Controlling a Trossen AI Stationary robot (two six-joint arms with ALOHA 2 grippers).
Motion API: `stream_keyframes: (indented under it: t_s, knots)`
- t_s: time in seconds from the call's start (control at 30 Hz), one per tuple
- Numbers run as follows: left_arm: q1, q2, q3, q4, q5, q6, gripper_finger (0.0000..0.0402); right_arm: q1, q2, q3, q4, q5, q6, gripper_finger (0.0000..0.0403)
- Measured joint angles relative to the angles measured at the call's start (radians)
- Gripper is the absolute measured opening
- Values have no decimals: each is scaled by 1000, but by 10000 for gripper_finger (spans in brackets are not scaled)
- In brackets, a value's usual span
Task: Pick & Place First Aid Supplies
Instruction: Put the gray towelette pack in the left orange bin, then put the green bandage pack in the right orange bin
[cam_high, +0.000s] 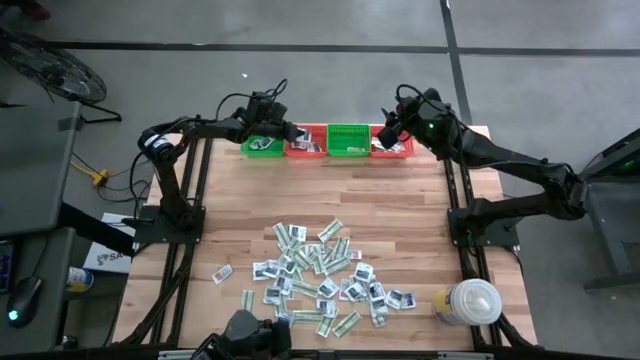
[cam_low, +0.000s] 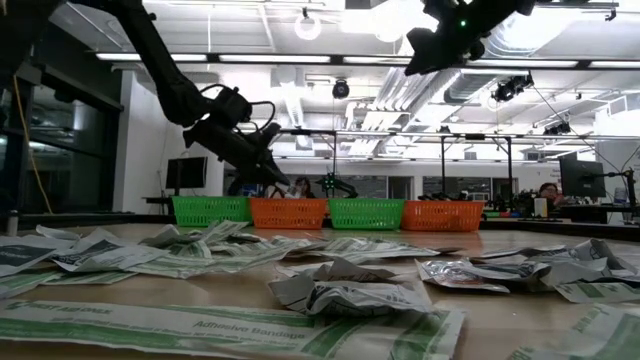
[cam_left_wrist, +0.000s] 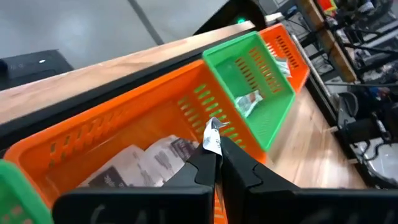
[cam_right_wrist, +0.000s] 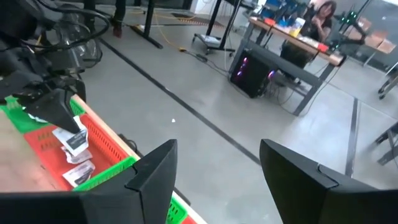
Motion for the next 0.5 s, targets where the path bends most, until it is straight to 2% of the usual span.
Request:
stream_keyframes:
  t_s: [0.17, 0.5]
  knots:
    - [0, 1, 0, 0, -18, -31, 20, -6, 0, 0, -32, 0, 6, 222]
    - [0, 1, 0, 0, -18, -47, 120, -6, 0, 0, -111, -1, 25, 222]
